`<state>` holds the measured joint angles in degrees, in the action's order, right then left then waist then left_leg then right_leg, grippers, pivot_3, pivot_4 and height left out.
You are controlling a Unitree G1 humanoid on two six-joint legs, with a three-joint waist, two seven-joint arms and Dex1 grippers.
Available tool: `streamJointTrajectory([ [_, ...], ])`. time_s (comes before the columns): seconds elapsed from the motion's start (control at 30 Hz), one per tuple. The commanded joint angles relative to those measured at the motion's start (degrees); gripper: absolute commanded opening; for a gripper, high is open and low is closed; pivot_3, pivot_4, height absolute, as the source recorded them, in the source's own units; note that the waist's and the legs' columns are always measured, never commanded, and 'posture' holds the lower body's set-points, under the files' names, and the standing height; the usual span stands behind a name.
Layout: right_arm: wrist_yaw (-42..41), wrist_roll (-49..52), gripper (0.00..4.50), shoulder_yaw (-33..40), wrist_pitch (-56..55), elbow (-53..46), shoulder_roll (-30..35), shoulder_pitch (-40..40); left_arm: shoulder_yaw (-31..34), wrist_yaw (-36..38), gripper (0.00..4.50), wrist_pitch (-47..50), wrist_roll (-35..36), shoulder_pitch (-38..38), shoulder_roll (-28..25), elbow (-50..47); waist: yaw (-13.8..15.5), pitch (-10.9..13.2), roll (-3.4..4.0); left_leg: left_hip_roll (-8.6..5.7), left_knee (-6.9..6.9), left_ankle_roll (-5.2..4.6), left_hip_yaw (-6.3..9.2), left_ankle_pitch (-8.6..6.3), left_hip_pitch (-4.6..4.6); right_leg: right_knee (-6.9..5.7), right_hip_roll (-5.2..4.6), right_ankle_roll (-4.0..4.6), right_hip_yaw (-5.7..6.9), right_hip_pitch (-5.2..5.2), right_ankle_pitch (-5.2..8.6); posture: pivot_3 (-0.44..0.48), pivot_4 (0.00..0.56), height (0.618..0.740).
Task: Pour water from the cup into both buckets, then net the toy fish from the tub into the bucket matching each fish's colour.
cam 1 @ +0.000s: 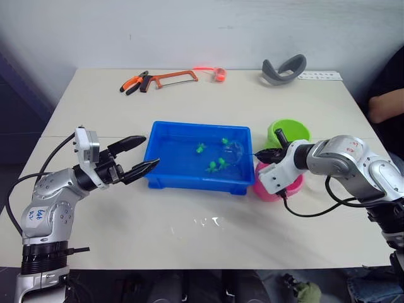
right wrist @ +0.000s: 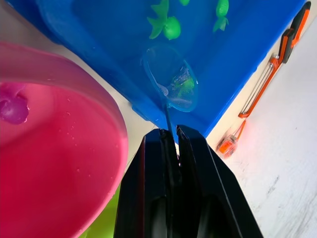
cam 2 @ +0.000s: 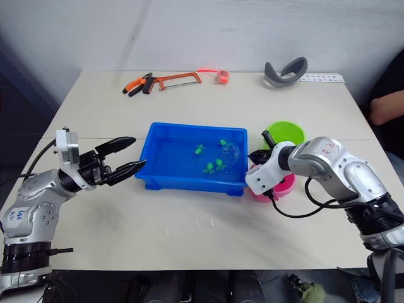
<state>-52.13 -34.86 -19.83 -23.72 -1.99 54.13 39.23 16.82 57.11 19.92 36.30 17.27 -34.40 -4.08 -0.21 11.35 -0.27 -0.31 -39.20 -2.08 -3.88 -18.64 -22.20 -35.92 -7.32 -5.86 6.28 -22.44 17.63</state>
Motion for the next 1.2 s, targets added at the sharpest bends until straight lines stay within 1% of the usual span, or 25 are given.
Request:
streamJointTrajectory([
  [0.03, -2.07, 3.47, 0.00, 1.65, 2.63, -1.71, -1.26, -0.83, 0.50, 0.33, 4.41, -0.31, 1.19, 0.55, -0.55, -1.42, 0.00, 0.00, 0.00, 0.00, 0.00, 0.00, 0.00, 0.00, 0.00, 0.00, 0.00, 0.00, 0.00, 0.00, 0.00, 0.000, 0.150, 0.740],
  [0.2, -4.13, 6.94, 0.00, 2.83, 6.17, -2.91, -1.75, -3.00, 0.61, 0.54, 4.41, -0.59, 1.09, 0.36, -0.54, -1.17, 0.08, 0.00, 0.00, 0.00, 0.00, 0.00, 0.01, 0.00, 0.00, 0.00, 0.00, 0.00, 0.01, 0.01, 0.00, 0.000, 0.150, 0.740],
  [0.4, -4.60, 9.29, 0.00, 3.72, 10.66, -4.24, -2.97, -4.47, 0.63, 0.72, 4.41, -0.81, 1.01, 0.31, -0.52, -0.98, 0.08, 0.00, 0.00, 0.00, -0.01, 0.00, 0.02, 0.00, 0.00, 0.00, -0.02, 0.00, 0.01, 0.02, 0.00, 0.000, 0.150, 0.740],
  [0.57, -5.20, 12.78, 0.00, 5.99, 15.34, -6.35, -3.41, -6.27, 0.85, 1.17, 4.41, -1.04, 0.93, 0.12, -0.72, -0.68, 0.14, 0.00, 0.00, 0.00, -0.01, 0.00, 0.02, 0.00, 0.00, 0.00, -0.01, 0.00, 0.02, 0.02, 0.00, 0.000, 0.150, 0.740],
  [0.73, -6.56, 20.69, 0.00, 9.60, 21.51, -9.66, -4.53, -9.97, 0.95, 1.67, 4.41, -1.32, 0.76, 0.16, -0.85, -0.15, 0.15, 0.00, 0.00, 0.00, 0.00, 0.00, 0.04, 0.00, 0.00, 0.01, -0.01, 0.00, 0.03, 0.04, 0.00, 0.000, 0.150, 0.740],
  [1.0, -6.23, 25.80, 0.00, 12.39, 26.47, -12.50, -4.83, -12.71, 0.54, 3.12, 4.41, -2.18, 0.31, 1.49, -1.16, 1.81, 0.15, 0.00, 0.00, 0.00, 0.00, 0.00, 0.04, 0.00, 0.00, -0.01, 0.00, 0.00, 0.03, 0.03, 0.00, 0.000, 0.150, 0.740],
  [1.1, -5.88, 27.66, 0.00, 14.54, 26.70, -14.21, -4.14, -14.60, 0.42, 3.83, 4.41, -2.55, 0.31, 1.79, -1.40, 2.38, 0.17, 0.00, 0.00, 0.00, 0.00, 0.00, 0.03, 0.00, 0.00, 0.01, -0.01, 0.00, 0.03, 0.03, 0.00, 0.000, 0.150, 0.740],
  [1.17, -5.51, 30.45, 0.00, 17.08, 26.03, -16.52, -4.36, -16.43, 0.43, 4.26, 4.41, -2.64, 0.37, 1.87, -1.54, 2.51, 0.36, 0.00, 0.00, -0.01, 0.00, -0.01, 0.04, 0.00, -0.01, 0.01, -0.01, 0.00, 0.04, 0.03, 0.00, 0.000, 0.150, 0.740],
  [1.2, -5.42, 32.80, 0.00, 19.14, 27.68, -18.35, -4.66, -17.65, 0.27, 4.48, 4.41, -2.58, 0.40, 2.19, -1.57, 2.51, 0.35, 0.00, 0.00, -0.01, 0.00, -0.01, 0.05, 0.00, -0.01, 0.01, -0.02, 0.00, 0.05, 0.04, 0.00, 0.000, 0.150, 0.740],
])
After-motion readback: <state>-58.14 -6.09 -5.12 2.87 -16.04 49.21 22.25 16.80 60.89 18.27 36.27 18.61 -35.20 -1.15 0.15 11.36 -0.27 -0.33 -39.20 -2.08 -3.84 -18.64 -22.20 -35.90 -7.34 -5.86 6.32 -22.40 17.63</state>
